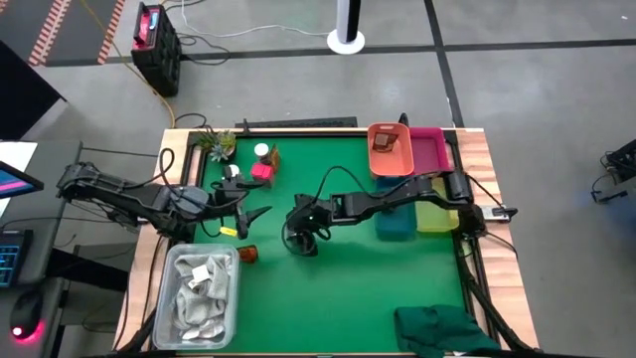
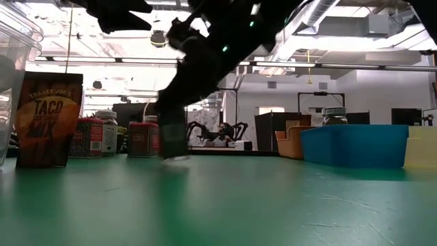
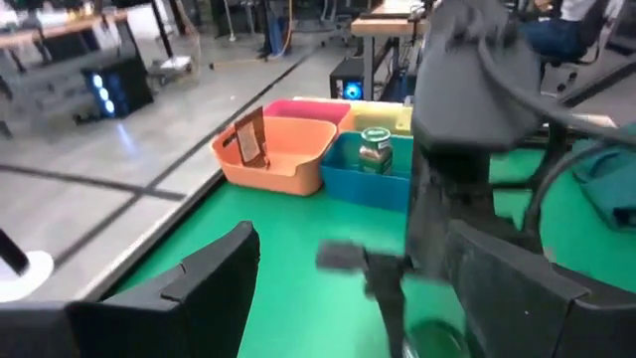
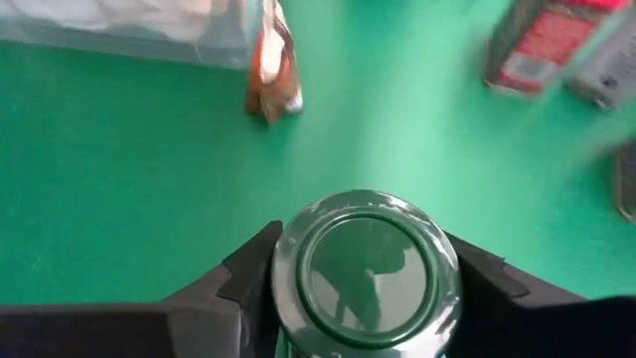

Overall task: Sort spices by type
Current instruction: Put the green seasoning bottle into the blue bin

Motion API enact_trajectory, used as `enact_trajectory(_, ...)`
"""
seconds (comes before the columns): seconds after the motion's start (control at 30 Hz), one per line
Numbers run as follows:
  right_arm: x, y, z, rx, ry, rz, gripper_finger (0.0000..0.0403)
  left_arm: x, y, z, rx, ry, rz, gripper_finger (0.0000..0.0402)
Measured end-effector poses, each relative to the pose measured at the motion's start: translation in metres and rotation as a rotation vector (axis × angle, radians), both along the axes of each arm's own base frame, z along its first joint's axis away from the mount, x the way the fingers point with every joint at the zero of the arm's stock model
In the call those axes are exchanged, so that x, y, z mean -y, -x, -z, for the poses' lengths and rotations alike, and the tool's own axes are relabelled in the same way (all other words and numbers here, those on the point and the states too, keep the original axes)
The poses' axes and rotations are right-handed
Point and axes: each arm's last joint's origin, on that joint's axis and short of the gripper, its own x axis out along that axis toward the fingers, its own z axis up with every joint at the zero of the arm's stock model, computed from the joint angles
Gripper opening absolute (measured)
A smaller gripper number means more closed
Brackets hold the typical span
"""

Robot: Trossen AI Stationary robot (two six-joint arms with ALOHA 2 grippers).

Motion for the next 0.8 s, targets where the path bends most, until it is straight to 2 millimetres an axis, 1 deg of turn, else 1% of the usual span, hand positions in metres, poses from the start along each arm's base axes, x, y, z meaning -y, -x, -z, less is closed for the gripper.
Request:
enact_trajectory(0.17,0.005,0.022,-0.036,-0.046,0.084,0.089,0.0222,0.000,-0.002,0.002,0.016,0.071,-0.017,0.0302)
enact_trajectory(0.33,0.016,0.046,-0.076,-0.027,0.107,0.183,0.0222,0.000,-0.001,0.002,0.029,0.119,-0.027,0.0302)
enact_trajectory(0.37,0.020,0.052,-0.082,-0.043,0.118,0.209,0.0222,0.000,-0.001,0.003,0.025,0.117,-0.027,0.0302)
enact_trajectory(0.5,0.033,0.073,-0.100,-0.086,0.141,0.313,0.0222,0.000,-0.001,0.006,0.010,0.146,-0.036,0.0302)
enact_trajectory(0.6,0.041,0.085,-0.115,-0.071,0.113,0.364,0.0223,0.000,-0.001,0.010,-0.021,0.179,-0.044,0.0302)
enact_trajectory(0.7,0.045,0.098,-0.122,-0.102,0.090,0.399,0.0223,0.000,-0.001,0.009,-0.020,0.159,-0.039,0.0302)
enact_trajectory(0.8,0.049,0.111,-0.123,-0.171,0.089,0.445,0.0223,0.000,-0.002,0.006,-0.001,0.130,-0.028,0.0302)
